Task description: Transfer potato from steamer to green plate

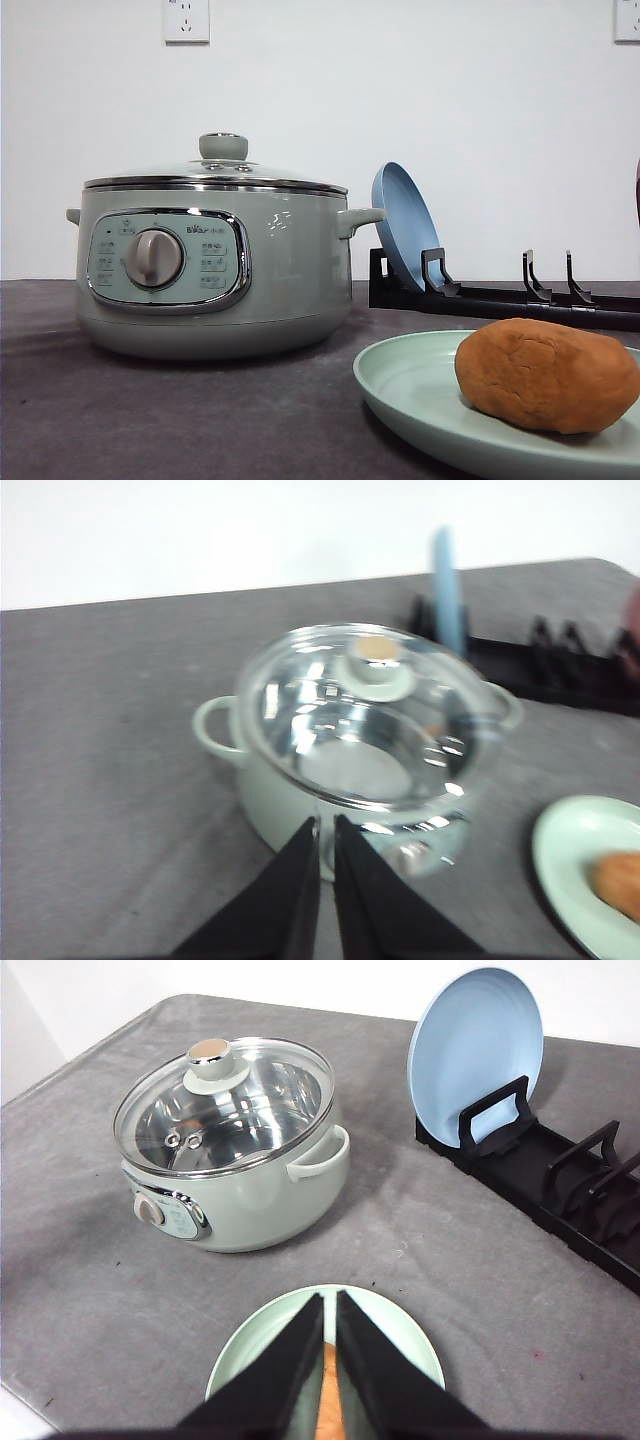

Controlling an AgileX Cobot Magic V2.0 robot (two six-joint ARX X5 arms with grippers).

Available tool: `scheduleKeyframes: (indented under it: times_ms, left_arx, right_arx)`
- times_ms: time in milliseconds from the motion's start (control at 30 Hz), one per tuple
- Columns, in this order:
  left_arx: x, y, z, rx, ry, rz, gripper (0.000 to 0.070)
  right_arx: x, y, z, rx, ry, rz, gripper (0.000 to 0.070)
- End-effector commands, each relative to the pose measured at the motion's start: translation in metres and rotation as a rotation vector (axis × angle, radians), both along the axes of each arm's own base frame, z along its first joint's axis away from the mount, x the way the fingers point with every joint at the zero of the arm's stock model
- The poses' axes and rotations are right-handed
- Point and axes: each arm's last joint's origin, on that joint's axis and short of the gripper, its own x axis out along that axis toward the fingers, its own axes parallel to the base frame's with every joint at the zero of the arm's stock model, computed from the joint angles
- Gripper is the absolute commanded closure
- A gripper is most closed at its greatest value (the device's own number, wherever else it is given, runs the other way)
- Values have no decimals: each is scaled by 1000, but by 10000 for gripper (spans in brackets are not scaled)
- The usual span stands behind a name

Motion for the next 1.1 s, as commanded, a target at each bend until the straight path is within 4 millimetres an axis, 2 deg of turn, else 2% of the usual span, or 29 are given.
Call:
scheduleKeyframes:
  times_ms: [0, 267, 567, 800, 1067]
  left_arx:
    - [7, 1, -12, -9, -22, 39, 683]
    - [32, 9, -91, 4, -161, 185, 683]
    - [36, 14, -158, 23, -232, 257, 683]
    - [35, 15, -192, 32, -188, 271, 682]
    - [36, 19, -214, 38, -178, 316, 683]
  right_arx:
    - [-1, 0, 3, 17, -10, 0, 692]
    - [-1, 0, 3, 17, -10, 0, 692]
    - [-1, 0, 3, 17, -10, 0, 692]
    - [-1, 0, 3, 17, -10, 0, 692]
    - [0, 0, 3, 17, -10, 0, 692]
